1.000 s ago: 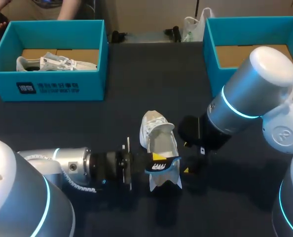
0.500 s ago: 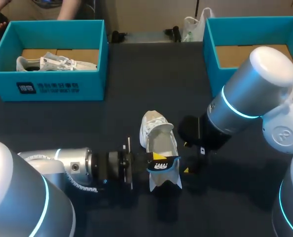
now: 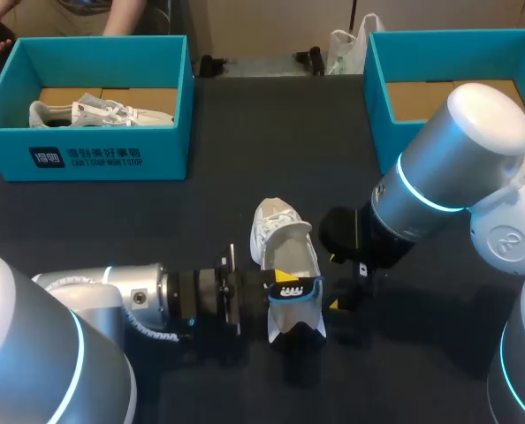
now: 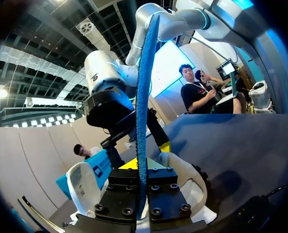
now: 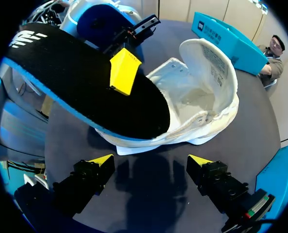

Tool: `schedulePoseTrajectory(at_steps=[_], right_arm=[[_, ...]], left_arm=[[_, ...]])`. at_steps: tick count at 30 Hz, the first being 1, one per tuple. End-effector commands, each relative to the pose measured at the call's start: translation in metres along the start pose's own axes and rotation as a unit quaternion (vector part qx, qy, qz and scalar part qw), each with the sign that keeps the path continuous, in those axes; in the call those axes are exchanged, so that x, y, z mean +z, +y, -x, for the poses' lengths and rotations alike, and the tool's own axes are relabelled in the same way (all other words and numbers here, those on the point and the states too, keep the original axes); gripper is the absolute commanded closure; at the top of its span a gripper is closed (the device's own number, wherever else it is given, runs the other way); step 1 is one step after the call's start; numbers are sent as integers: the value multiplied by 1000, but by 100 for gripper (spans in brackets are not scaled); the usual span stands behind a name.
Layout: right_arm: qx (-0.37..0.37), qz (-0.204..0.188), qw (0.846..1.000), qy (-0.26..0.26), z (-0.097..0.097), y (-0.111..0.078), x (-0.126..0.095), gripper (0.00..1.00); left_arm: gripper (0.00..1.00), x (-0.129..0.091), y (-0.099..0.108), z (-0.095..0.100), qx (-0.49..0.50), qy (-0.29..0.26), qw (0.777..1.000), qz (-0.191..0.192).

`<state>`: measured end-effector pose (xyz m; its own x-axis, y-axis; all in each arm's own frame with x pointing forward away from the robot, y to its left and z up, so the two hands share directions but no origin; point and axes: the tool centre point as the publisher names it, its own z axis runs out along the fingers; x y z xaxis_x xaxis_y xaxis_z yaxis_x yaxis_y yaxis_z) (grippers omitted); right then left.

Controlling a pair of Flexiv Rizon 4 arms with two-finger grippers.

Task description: Take the shoe out of the shoebox, open the shoe tongue, remove and reinsert the insole, then place the shoe into the shoebox

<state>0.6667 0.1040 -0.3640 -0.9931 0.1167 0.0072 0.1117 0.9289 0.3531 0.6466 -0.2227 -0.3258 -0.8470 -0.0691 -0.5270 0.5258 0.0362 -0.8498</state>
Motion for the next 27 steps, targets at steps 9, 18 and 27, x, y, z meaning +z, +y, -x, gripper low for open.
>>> schedulePoseTrajectory(at_steps=[9,18,27], right_arm=[[0,-1,1000,-1,-1,1,1,0],[0,-1,1000,-1,-1,1,1,0],[0,-1,1000,-1,-1,1,1,0]], left_arm=[[100,8,27,2,25,6,999,32],[100,7,45,5,28,6,997,66],[100,2,33,4,21,11,998,55]])
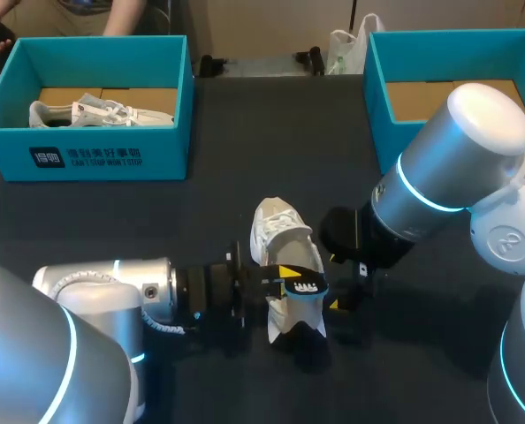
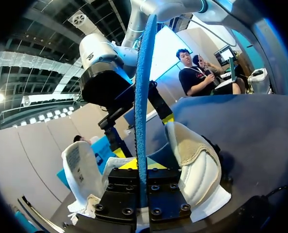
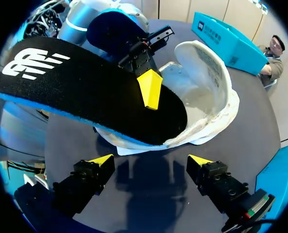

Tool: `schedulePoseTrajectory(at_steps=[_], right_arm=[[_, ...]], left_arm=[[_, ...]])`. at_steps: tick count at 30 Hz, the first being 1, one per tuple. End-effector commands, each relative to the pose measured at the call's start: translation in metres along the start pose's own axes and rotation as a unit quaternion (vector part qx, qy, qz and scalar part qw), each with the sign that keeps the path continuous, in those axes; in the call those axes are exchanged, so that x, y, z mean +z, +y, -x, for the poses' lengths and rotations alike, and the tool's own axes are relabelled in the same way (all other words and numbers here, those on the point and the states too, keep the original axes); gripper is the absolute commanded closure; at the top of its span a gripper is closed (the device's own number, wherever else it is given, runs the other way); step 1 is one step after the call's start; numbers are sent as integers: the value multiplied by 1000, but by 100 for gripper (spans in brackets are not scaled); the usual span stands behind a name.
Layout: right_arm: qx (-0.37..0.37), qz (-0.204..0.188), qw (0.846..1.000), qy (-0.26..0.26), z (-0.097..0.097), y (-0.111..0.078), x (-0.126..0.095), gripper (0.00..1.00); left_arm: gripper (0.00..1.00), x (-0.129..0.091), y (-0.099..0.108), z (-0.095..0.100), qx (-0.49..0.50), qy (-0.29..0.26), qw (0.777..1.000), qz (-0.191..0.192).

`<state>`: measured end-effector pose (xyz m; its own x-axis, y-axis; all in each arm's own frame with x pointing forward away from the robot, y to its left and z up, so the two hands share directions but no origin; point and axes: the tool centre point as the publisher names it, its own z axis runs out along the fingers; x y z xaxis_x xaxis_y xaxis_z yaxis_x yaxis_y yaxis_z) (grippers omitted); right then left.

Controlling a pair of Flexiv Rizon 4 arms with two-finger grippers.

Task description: Take the shoe out of the shoebox, open the shoe tongue, remove and reinsert the insole, then place the shoe into the shoebox

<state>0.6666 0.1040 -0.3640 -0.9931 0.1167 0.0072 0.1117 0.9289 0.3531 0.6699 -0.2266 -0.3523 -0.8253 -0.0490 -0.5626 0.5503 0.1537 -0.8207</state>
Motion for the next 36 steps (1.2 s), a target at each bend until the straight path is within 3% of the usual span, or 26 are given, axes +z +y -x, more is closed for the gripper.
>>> schedulePoseTrajectory(at_steps=[1,11,17,21,36], right_arm=[[0,-1,1000,-1,-1,1,1,0],[0,-1,1000,-1,-1,1,1,0],[0,-1,1000,-1,-1,1,1,0],[0,-1,1000,-1,-1,1,1,0],[0,-1,1000,-1,-1,1,1,0]], left_arm=[[100,-4,-2,-1,0,4,1000,-4],[98,-7,-6,-2,2,7,1000,-7],[76,-8,-9,-1,2,8,1000,-7],[69,-8,-12,0,3,9,1000,-8],[76,-12,-25,5,10,11,1000,-6]])
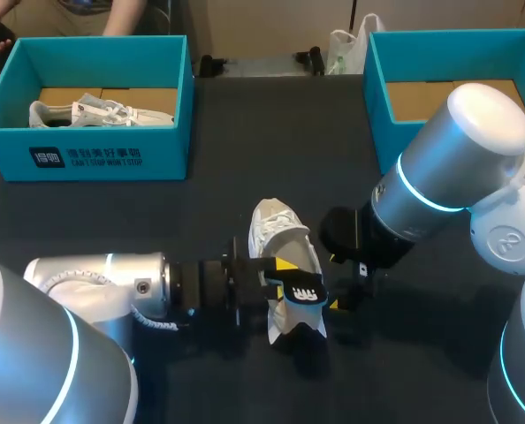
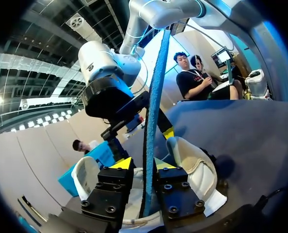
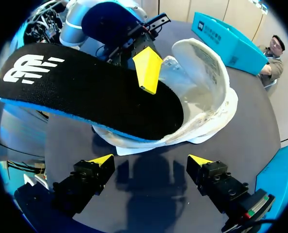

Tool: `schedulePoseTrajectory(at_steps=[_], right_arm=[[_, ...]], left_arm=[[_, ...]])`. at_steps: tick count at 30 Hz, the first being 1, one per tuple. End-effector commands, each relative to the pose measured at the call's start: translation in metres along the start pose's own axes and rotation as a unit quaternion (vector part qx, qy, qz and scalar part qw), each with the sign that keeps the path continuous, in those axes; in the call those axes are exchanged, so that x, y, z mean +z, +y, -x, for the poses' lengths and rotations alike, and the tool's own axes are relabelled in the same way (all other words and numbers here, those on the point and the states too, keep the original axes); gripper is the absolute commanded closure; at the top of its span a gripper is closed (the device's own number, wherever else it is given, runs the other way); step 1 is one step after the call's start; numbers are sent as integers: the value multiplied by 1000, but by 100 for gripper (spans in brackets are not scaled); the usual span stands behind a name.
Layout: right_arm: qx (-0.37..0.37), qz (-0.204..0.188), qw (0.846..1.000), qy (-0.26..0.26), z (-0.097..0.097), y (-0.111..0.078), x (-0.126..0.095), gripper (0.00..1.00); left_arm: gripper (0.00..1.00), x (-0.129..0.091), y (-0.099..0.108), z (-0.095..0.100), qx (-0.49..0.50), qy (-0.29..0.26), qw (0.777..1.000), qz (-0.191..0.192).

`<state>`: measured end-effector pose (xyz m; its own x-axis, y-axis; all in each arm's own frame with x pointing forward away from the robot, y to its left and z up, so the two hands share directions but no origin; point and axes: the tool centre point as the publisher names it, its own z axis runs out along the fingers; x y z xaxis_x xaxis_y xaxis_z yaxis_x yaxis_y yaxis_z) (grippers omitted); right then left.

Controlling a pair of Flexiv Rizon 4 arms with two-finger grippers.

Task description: Take the shoe out of the shoebox, open the shoe tongue, remove and reinsert the insole, then place the shoe into the shoebox

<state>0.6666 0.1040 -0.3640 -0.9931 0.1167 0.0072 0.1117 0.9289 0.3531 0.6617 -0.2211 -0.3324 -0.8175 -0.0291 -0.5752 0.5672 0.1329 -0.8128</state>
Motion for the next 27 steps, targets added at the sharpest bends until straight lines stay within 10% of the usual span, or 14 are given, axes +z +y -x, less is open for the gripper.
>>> schedulePoseTrajectory(at_steps=[1,22,27], right_arm=[[0,-1,1000,-1,-1,1,1,0],[0,-1,1000,-1,-1,1,1,0],[0,-1,1000,-1,-1,1,1,0]], left_arm=[[76,-3,-6,0,3,3,1000,6],[74,-6,-32,-8,2,37,999,20],[86,-3,-34,-10,4,38,999,22]])
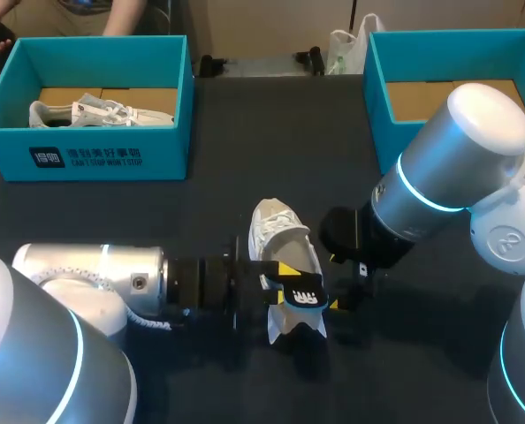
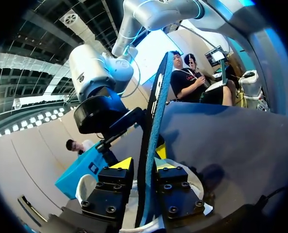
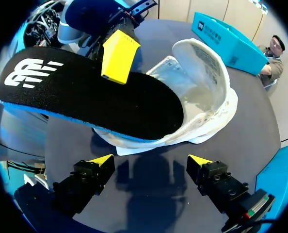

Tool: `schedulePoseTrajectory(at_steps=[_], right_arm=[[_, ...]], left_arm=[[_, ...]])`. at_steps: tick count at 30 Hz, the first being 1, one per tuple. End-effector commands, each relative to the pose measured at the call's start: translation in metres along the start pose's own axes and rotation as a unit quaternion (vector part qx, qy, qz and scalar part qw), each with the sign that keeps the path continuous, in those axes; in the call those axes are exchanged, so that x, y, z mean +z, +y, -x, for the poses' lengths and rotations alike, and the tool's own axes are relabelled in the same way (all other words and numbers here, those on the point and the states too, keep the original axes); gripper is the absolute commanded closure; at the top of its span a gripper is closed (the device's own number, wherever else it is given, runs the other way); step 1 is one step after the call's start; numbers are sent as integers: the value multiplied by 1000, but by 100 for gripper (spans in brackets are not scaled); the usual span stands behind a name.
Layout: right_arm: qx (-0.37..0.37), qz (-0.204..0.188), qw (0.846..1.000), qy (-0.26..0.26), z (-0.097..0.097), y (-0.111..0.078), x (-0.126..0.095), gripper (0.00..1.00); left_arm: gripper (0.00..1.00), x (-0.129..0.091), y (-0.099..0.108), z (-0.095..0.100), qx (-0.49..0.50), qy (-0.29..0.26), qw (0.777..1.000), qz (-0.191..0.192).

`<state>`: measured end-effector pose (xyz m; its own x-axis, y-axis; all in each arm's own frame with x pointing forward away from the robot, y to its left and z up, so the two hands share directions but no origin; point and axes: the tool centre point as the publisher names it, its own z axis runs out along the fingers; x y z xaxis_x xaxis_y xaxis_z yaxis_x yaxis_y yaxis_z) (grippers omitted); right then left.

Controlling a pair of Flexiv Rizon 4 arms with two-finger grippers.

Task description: Take the shoe out of the shoebox, open the shoe tongue, remove and reinsert the insole, then place the shoe into the shoebox

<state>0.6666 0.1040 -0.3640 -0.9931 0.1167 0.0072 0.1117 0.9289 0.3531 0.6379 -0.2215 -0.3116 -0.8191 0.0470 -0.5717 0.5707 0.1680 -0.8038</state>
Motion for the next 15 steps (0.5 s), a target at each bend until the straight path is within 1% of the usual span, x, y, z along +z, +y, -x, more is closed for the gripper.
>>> schedulePoseTrajectory(at_steps=[1,8,15], right_arm=[[0,-1,1000,-1,-1,1,1,0],[0,-1,1000,-1,-1,1,1,0],[0,-1,1000,-1,-1,1,1,0]], left_arm=[[100,1,-5,-3,1,1,1000,5],[100,3,-7,-3,10,1,1000,7],[100,4,7,-4,38,2,999,10]])
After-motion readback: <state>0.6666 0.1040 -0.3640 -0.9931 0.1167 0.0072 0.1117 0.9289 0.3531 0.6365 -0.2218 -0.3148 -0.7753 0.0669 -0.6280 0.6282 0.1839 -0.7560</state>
